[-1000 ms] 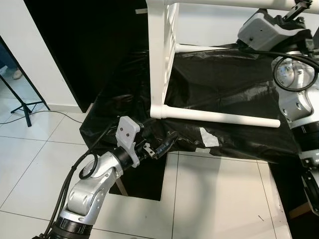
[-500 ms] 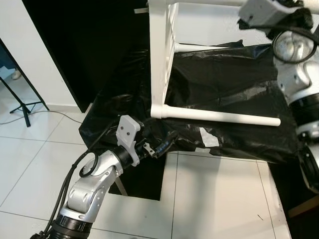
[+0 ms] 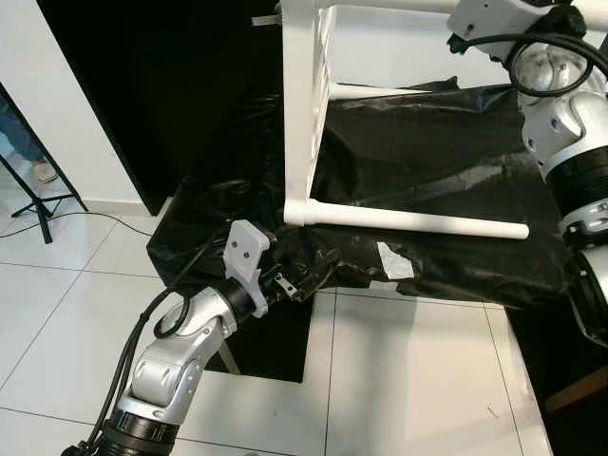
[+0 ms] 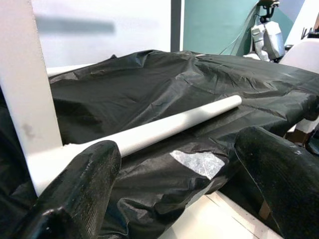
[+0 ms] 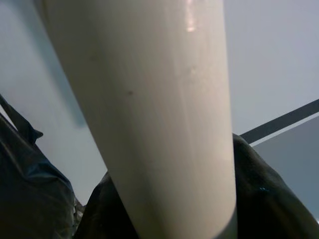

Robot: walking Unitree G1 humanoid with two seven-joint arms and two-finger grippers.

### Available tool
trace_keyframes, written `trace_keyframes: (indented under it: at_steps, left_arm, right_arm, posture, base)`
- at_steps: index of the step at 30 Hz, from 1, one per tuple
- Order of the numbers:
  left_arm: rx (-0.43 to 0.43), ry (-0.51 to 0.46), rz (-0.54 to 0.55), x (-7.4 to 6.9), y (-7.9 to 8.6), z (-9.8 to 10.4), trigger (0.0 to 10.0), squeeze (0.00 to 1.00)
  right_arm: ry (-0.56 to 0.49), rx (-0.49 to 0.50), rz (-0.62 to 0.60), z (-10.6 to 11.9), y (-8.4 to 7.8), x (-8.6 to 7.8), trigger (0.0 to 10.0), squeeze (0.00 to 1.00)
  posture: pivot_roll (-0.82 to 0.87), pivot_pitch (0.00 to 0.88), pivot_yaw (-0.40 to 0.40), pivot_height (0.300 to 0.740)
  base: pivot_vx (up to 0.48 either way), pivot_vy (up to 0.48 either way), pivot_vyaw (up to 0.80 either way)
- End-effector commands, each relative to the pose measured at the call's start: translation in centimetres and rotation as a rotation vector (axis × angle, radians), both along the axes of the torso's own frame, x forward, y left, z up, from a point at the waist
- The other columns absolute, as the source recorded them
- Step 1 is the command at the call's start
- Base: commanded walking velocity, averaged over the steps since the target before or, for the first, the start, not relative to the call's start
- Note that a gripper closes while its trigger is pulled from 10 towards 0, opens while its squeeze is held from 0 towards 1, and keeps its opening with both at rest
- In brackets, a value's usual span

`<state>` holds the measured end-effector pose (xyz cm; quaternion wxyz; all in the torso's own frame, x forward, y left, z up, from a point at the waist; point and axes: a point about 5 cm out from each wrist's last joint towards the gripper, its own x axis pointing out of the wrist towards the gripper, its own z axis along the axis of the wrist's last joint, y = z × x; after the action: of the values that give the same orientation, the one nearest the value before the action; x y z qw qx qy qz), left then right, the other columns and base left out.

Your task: Building children table

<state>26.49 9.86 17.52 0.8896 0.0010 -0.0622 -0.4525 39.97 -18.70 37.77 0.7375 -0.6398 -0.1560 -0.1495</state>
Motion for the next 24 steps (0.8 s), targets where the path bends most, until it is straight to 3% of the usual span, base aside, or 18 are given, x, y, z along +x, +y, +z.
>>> trace_keyframes:
  at_steps: [1,2,3,4,6,11,13,16,19,24]
  left_arm:
    - [0.016,0.019,0.000,0.0,0.0,-0.5,10.0,0.00]
    - [0.015,0.020,0.001,0.0,0.0,-0.5,10.0,0.00]
    - [0.014,0.021,0.002,0.0,0.0,-0.5,10.0,0.00]
    - [0.014,0.021,0.002,0.0,0.0,-0.5,10.0,0.00]
    - [0.012,0.022,0.004,0.0,-0.1,-0.5,10.0,0.00]
    - [0.010,0.024,0.004,0.0,-0.2,-0.6,10.0,0.00]
    - [0.008,0.026,0.001,0.1,-0.3,-0.6,10.0,0.00]
    - [0.007,0.027,-0.001,0.1,-0.4,-0.6,10.0,0.00]
    - [0.004,0.027,-0.011,0.2,-0.6,-0.6,10.0,0.00]
    - [0.002,0.027,-0.022,0.2,-0.9,-0.6,10.0,0.00]
  right_arm:
    - [0.008,0.063,0.036,0.3,0.7,0.1,0.0,0.00]
    - [0.000,0.099,0.043,0.5,0.6,0.1,7.3,0.00]
    - [-0.006,0.146,0.054,0.6,0.5,0.0,10.0,0.00]
    - [-0.006,0.146,0.054,0.6,0.5,0.0,10.0,0.00]
    - [-0.043,0.300,0.098,0.8,0.2,-0.4,10.0,0.00]
    - [-0.123,0.432,0.131,1.3,-0.2,-1.3,10.0,0.00]
    - [-0.223,0.606,0.221,1.8,0.4,-2.7,10.0,0.00]
    - [-0.261,0.654,0.250,1.9,0.6,-3.2,10.0,0.00]
    - [-0.396,0.708,0.279,2.8,0.9,-5.0,10.0,0.00]
    - [-0.458,0.728,0.293,2.9,0.8,-5.9,10.0,0.00]
  posture:
    - [0.01,0.000,0.025,0.740]
    - [0.00,0.000,0.024,0.740]
    - [0.00,0.000,0.023,0.740]
    - [0.00,0.000,0.023,0.740]
    - [0.00,0.000,0.022,0.740]
    - [-0.01,0.000,0.026,0.740]
    - [-0.02,0.000,0.028,0.740]
    - [-0.02,0.000,0.029,0.740]
    - [-0.03,0.000,0.037,0.740]
    - [-0.04,0.000,0.037,0.740]
  base:
    - [0.000,0.000,0.00]
    - [0.000,0.000,0.00]
    - [0.000,0.000,0.00]
    - [0.000,0.000,0.00]
    - [0.000,0.000,0.00]
    - [0.000,0.000,0.00]
    - [0.000,0.000,0.00]
    - [0.000,0.000,0.00]
    - [0.000,0.000,0.00]
    - [0.000,0.000,0.00]
